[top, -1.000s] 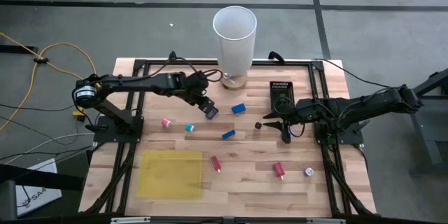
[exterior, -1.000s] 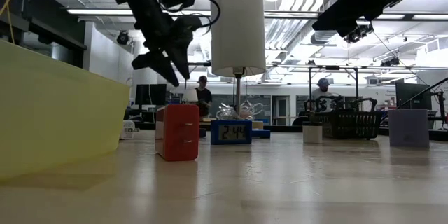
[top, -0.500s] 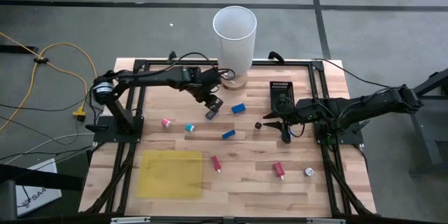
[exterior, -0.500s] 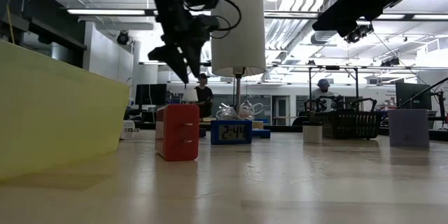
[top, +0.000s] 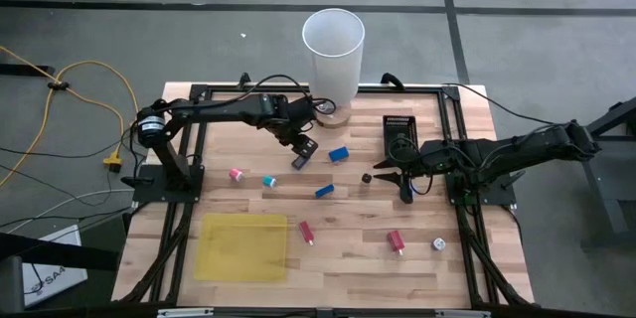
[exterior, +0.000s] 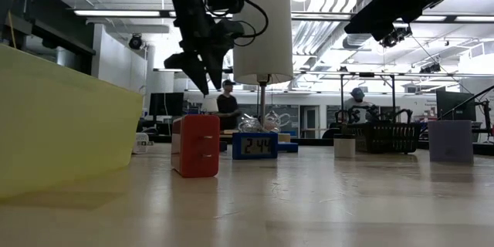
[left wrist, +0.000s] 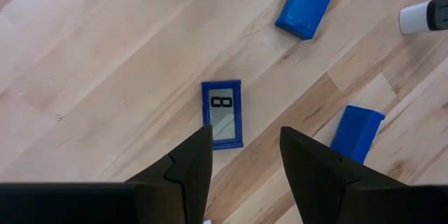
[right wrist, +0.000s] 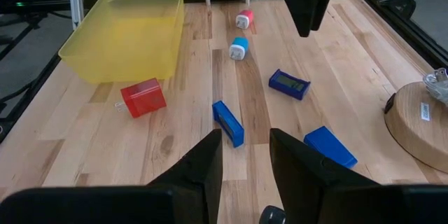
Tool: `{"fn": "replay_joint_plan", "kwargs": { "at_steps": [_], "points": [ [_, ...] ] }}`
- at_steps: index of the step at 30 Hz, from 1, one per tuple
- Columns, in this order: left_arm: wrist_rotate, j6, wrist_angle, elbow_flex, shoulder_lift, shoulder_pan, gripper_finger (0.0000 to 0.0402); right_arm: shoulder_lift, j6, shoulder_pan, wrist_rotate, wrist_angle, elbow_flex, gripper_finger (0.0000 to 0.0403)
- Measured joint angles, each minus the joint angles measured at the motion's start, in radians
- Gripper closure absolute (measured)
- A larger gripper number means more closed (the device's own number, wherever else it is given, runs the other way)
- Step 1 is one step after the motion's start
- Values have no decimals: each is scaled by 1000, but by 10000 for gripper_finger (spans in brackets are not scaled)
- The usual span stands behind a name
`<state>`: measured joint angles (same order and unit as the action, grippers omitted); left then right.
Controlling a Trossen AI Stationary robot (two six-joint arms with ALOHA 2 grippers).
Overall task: Pick & Place Office items
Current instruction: Put the violet digital clock into the black bin
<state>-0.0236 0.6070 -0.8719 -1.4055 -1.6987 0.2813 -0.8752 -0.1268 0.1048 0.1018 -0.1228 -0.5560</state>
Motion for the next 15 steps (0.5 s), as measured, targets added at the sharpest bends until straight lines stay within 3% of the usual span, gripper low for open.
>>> {"fn": "replay_joint_plan", "kwargs": {
  "at_steps": [15],
  "points": [
    [55,53,-40,0,-1,-34,240,0,0,0,0,0,0,296]
  ]
}}
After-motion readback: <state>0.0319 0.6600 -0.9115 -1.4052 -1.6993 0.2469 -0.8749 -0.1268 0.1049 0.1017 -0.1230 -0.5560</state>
